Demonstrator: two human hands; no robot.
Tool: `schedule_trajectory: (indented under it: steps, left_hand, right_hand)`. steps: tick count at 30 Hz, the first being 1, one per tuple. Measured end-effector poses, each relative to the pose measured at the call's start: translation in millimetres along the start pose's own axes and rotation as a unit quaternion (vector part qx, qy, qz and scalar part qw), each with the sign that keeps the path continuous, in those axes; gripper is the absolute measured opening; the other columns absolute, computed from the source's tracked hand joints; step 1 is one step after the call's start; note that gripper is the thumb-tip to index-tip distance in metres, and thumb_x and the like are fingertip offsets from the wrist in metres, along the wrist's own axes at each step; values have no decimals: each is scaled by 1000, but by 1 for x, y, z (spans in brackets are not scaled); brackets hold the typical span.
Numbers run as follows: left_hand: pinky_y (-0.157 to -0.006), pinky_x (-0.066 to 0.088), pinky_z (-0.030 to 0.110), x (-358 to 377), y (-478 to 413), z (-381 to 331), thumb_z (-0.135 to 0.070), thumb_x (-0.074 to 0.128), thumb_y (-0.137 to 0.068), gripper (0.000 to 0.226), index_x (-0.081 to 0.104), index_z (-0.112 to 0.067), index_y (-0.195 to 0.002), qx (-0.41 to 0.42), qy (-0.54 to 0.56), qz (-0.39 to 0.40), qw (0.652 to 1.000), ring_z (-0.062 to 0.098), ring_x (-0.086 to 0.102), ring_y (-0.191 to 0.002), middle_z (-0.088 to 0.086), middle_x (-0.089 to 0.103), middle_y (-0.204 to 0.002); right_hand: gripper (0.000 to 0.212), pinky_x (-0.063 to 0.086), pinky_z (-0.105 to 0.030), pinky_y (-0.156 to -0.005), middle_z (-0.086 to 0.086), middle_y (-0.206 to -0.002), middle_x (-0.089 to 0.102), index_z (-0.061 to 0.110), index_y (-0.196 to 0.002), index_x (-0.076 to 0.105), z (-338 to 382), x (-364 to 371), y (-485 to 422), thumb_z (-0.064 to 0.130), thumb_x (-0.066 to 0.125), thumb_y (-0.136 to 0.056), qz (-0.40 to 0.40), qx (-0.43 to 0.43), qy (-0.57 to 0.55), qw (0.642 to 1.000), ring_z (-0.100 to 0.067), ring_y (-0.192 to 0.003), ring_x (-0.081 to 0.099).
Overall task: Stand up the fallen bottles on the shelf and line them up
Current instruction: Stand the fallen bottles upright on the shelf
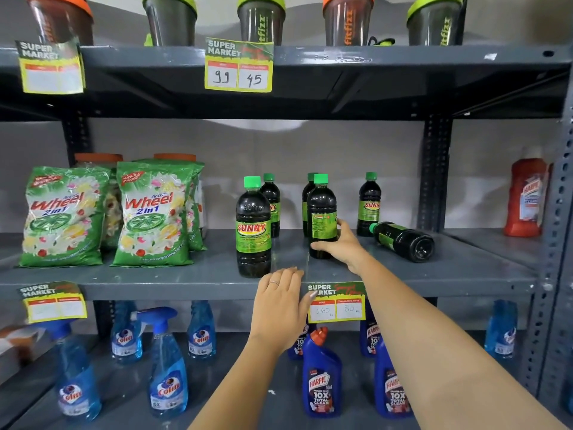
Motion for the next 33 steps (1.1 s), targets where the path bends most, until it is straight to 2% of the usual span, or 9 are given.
schedule_trajectory:
  steps: [4, 8, 11, 14, 16, 20, 24, 29, 33]
  left_hand:
    - [-98, 41, 36, -1, 0, 0, -49, 34, -98, 50, 59, -13, -124, -1, 1, -1, 1000, 21, 56, -113, 0, 63, -123]
    - [-98, 39, 36, -1, 1, -1, -48, 37, -98, 49, 59, -12, -122, 1, 2, -5, 1000, 21, 56, -112, 1, 63, -122]
    - [-100, 35, 35, -1, 1, -1, -47, 40, -98, 47, 59, -12, -123, 0, 7, -6, 1000, 21, 55, -114, 2, 63, -123]
    - [-101, 36, 35, 0, 1, 0, -47, 40, -98, 46, 58, -13, -124, -2, 6, -5, 1000, 21, 55, -115, 2, 63, -124]
    - [-101, 37, 36, 0, 1, 0, -47, 40, -98, 47, 58, -13, -124, -2, 7, -4, 1000, 21, 54, -115, 2, 62, -125]
    - [-101, 38, 37, 0, 1, 0, -48, 38, -98, 49, 58, -12, -124, -2, 11, -2, 1000, 21, 54, -116, 3, 62, -125]
    - [-101, 36, 35, -1, 1, 1, -49, 38, -98, 50, 58, -12, -124, 1, 15, -2, 1000, 21, 54, -116, 3, 62, -126]
    - [-101, 37, 37, 0, 1, 1, -49, 37, -98, 50, 58, -12, -125, -2, 17, -4, 1000, 21, 54, -116, 2, 62, -126]
    - [-101, 37, 36, -1, 1, 2, -50, 37, -98, 50, 58, -13, -124, -2, 22, -6, 1000, 21, 55, -116, 2, 62, -125]
  right_hand:
    - [65, 42, -31, -93, -4, -129, 61, 15, -129, 48, -7, 3, -6, 14, 83, -74, 20, 20, 18, 999, -20, -113, 56]
    - [77, 39, -31, -85, -5, -123, 55, 12, -129, 39, -1, 1, 0, 31, 86, -71, -17, 5, 87, 996, -22, -113, 52]
    - [96, 41, -35, -98, -3, -131, 55, 18, -144, 28, 0, 4, -2, 29, 88, -69, 4, 5, 71, 997, -24, -121, 51]
    - [79, 43, -36, -100, -5, -132, 59, 17, -138, 43, -7, 6, -6, 12, 85, -71, 35, 32, 44, 998, -23, -118, 54]
    - [71, 43, -33, -93, -3, -127, 60, 14, -130, 47, -10, 5, -6, 15, 86, -70, 34, 39, 50, 997, -21, -114, 55]
    - [79, 41, -34, -84, -3, -114, 53, 14, -120, 38, -7, 6, -1, 33, 90, -64, 12, 33, 96, 995, -20, -104, 50]
    - [101, 40, -38, -102, -2, -128, 53, 14, -140, 29, -3, 13, -4, 28, 91, -62, 67, 40, 56, 995, -23, -120, 50]
    - [83, 42, -33, -99, -3, -126, 59, 12, -133, 44, -11, 8, -8, 10, 90, -64, 70, 67, 4, 995, -20, -115, 54]
    - [85, 44, -37, -97, -4, -120, 59, 13, -123, 43, -12, 5, -8, 25, 95, -56, 38, 69, 40, 996, -21, -111, 54]
Point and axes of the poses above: each hand's wrist, its own y-axis away from the middle knuckle, its own x-axis out of the palm, z = x × y, the point moved 10 cm from there along -y, towards the middle knuckle
